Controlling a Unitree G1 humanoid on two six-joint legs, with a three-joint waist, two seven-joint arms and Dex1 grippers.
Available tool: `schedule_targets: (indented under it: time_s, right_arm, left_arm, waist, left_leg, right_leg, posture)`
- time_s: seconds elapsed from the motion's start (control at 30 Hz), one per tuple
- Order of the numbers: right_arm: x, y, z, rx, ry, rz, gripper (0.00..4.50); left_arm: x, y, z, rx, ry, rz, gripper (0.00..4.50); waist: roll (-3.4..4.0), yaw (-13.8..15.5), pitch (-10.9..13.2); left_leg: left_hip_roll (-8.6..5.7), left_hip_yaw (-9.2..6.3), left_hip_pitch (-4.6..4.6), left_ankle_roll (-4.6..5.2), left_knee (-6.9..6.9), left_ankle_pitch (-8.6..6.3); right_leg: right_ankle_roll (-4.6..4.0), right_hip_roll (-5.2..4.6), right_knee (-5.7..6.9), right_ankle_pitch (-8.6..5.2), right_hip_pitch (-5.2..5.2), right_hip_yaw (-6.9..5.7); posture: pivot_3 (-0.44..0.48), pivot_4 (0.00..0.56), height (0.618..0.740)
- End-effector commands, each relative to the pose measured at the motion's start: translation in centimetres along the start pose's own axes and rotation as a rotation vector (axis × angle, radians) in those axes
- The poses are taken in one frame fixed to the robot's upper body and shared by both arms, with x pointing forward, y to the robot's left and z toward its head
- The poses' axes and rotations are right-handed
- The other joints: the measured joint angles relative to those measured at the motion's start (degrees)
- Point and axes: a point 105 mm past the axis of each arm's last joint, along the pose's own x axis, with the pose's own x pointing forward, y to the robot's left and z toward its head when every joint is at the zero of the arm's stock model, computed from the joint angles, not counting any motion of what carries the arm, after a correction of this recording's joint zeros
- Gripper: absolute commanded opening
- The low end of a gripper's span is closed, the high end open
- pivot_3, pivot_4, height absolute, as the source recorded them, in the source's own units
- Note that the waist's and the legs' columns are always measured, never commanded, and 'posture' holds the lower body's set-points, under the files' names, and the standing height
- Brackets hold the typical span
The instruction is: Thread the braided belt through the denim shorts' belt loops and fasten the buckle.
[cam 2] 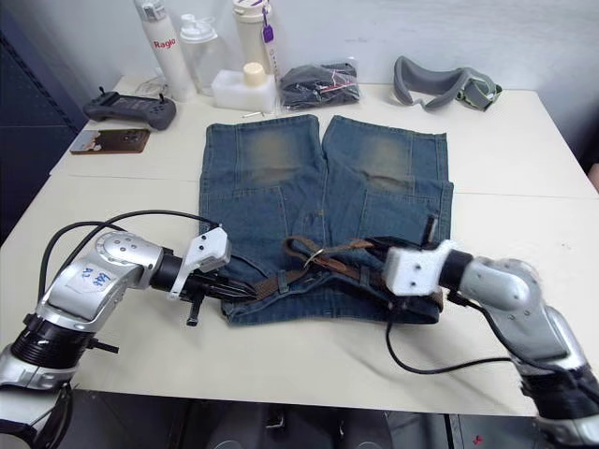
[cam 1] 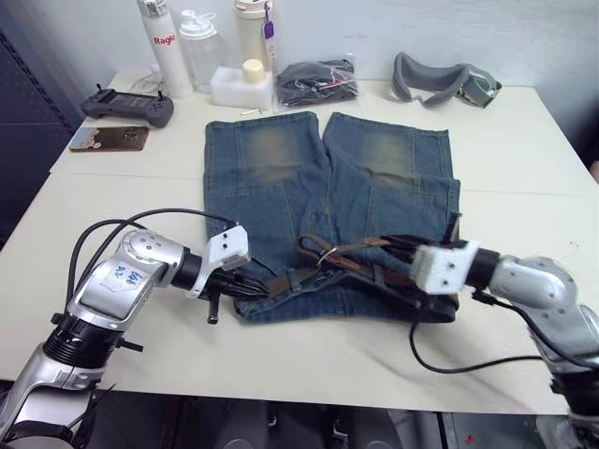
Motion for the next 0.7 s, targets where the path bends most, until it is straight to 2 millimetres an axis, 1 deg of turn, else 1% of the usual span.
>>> schedule_targets:
  time_s: [0.03, 0.1, 0.17, 0.27, 0.37, 0.43, 0.57, 0.63, 0.67, 0.7]
  right_arm:
    - [-2.9, -0.1, -1.7, -0.111, 0.048, -0.049, 0.0]
    - [-4.3, 0.9, -3.0, -0.115, 0.09, -0.033, 0.0]
    - [-5.1, 2.2, -4.1, -0.095, 0.117, -0.014, 0.0]
    - [-5.7, 3.4, -4.9, -0.089, 0.135, 0.007, 0.0]
    - [-6.4, 4.2, -5.7, -0.083, 0.157, 0.011, 0.0]
    - [-6.7, 4.5, -6.1, -0.083, 0.169, 0.017, 0.0]
    - [-6.7, 5.0, -6.6, -0.029, 0.18, 0.018, 0.0]
    - [-6.2, 4.9, -6.5, 0.017, 0.167, 0.012, 0.0]
    - [-5.9, 5.0, -6.4, 0.037, 0.161, 0.02, 0.0]
    - [-5.7, 5.0, -6.2, 0.05, 0.15, 0.023, 0.0]
  left_arm:
    - [0.8, -1.2, -2.3, -0.067, 0.066, -0.052, 0.05]
    - [0.8, -1.4, -2.5, -0.07, 0.073, -0.061, 0.05]
    - [0.8, -1.5, -2.7, -0.072, 0.082, -0.067, 0.05]
    - [0.8, -1.7, -3.0, -0.072, 0.089, -0.069, 0.05]
    - [0.6, -1.9, -3.4, -0.075, 0.102, -0.069, 0.05]
    - [0.4, -1.9, -3.7, -0.075, 0.112, -0.067, 0.05]
    - [0.1, -1.9, -4.2, -0.042, 0.142, -0.058, 0.05]
    - [0.2, -2.0, -3.2, -0.014, 0.103, -0.067, 0.05]
    - [0.3, -2.0, -2.7, 0.003, 0.082, -0.073, 0.05]
    - [0.3, -2.0, -2.3, 0.021, 0.063, -0.079, 0.05]
  waist:
    - [0.02, 0.0, -0.01]
    - [0.03, -0.01, -0.02]
    - [0.02, -0.01, -0.05]
    - [0.05, -0.03, -0.09]
    - [0.16, -0.14, -0.21]
    - [0.21, -0.33, -0.34]
    - [0.33, -0.74, -0.61]
    - [0.5, -0.8, -1.26]
    - [0.5, -0.79, -1.46]
    - [0.56, -0.78, -1.54]
  left_leg:
    - [0.0, 0.0, 0.0, 0.0, 0.07, -0.01]
    - [0.02, -0.01, 0.03, -0.07, 0.29, -0.12]
    - [0.1, -0.06, 0.02, -0.14, 0.93, -0.53]
    - [0.14, -0.15, 0.01, -0.27, 1.53, -0.96]
    - [0.23, -0.18, 0.0, -0.3, 2.48, -1.62]
    - [0.27, -0.24, -0.04, -0.36, 3.13, -2.08]
    - [0.41, -0.39, -0.27, -0.38, 4.51, -3.07]
    - [0.54, -0.5, -0.69, -0.38, 5.46, -3.64]
    - [0.6, -0.53, -1.19, -0.39, 5.87, -3.82]
    - [0.61, -0.53, -1.46, -0.35, 6.17, -3.93]
  right_leg:
    - [-0.03, 0.0, 0.08, -0.03, 0.0, 0.0]
    - [-0.14, -0.02, 0.34, -0.2, 0.0, 0.01]
    - [-0.18, -0.03, 0.94, -0.68, 0.02, 0.01]
    - [-0.28, -0.07, 1.55, -1.16, 0.02, 0.01]
    - [-0.49, -0.15, 2.52, -1.83, 0.01, 0.05]
    - [-0.46, -0.16, 3.1, -2.28, 0.01, 0.07]
    - [-0.7, -0.22, 4.26, -3.12, -0.08, 0.05]
    - [-0.69, -0.19, 4.95, -3.55, -0.33, 0.0]
    - [-0.67, -0.15, 5.34, -3.67, -0.8, 0.02]
    - [-0.63, -0.15, 5.68, -3.78, -1.07, 0.06]
  posture:
    - [0.0, 0.15, 0.65]
    - [0.0, 0.15, 0.65]
    - [0.0, 0.15, 0.65]
    - [0.0, 0.15, 0.65]
    - [0.0, 0.15, 0.65]
    - [0.0, 0.15, 0.65]
    - [0.0, 0.15, 0.65]
    - [0.0, 0.15, 0.65]
    - [0.0, 0.15, 0.65]
    - [0.0, 0.15, 0.65]
